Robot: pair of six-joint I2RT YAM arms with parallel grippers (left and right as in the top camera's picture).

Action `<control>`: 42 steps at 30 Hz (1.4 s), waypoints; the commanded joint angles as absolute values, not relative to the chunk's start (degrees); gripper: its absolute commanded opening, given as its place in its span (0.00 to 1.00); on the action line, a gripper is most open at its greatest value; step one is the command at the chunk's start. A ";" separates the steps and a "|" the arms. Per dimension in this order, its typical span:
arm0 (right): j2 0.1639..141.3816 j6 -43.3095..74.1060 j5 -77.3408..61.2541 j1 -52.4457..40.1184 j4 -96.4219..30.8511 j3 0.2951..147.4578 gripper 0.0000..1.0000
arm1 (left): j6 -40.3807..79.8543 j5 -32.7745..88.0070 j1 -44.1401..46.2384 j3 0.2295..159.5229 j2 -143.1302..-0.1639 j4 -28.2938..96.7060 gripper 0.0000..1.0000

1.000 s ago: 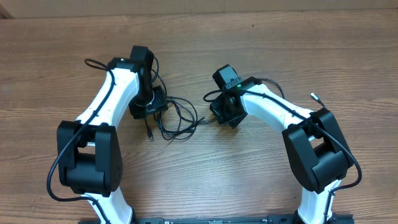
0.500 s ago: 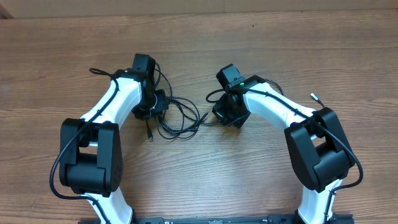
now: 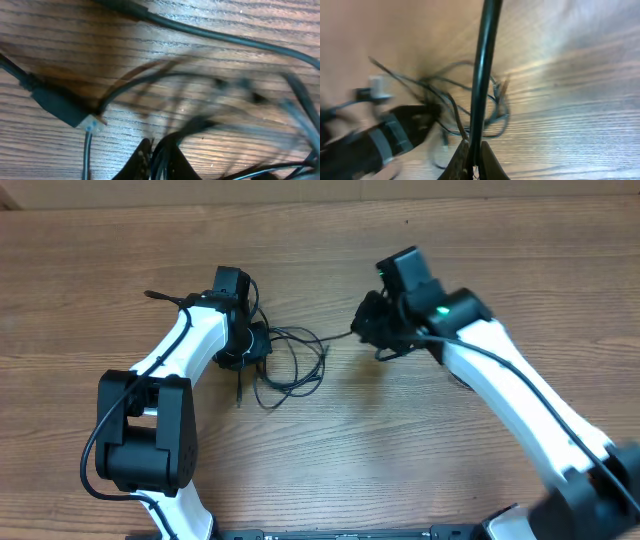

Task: Untangle cables
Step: 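Pull the grasped cable rightward with the right gripper and drop it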

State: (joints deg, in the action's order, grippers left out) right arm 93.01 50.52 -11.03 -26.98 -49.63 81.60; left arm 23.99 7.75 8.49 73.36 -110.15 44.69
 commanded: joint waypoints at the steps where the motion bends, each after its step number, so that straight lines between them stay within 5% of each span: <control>1: 88.25 49.23 -5.93 -26.81 -50.09 82.78 0.04 | 24.47 7.05 7.94 72.75 -109.40 44.53 0.16; 8: 83.57 49.25 -0.25 -26.81 -52.73 82.78 0.04 | 24.47 7.03 7.94 72.73 -109.40 44.51 0.40; 19: 75.68 49.21 2.11 -21.82 -53.65 83.48 0.04 | 24.45 6.57 7.94 72.73 -109.40 44.51 0.60; 32: 60.47 49.15 2.61 -13.06 -49.17 83.72 0.04 | 25.78 5.34 7.94 72.73 -109.40 43.33 0.52; 42: 55.70 36.42 5.37 -12.14 -41.87 83.72 0.04 | 25.80 5.39 7.94 72.71 -109.40 43.22 0.20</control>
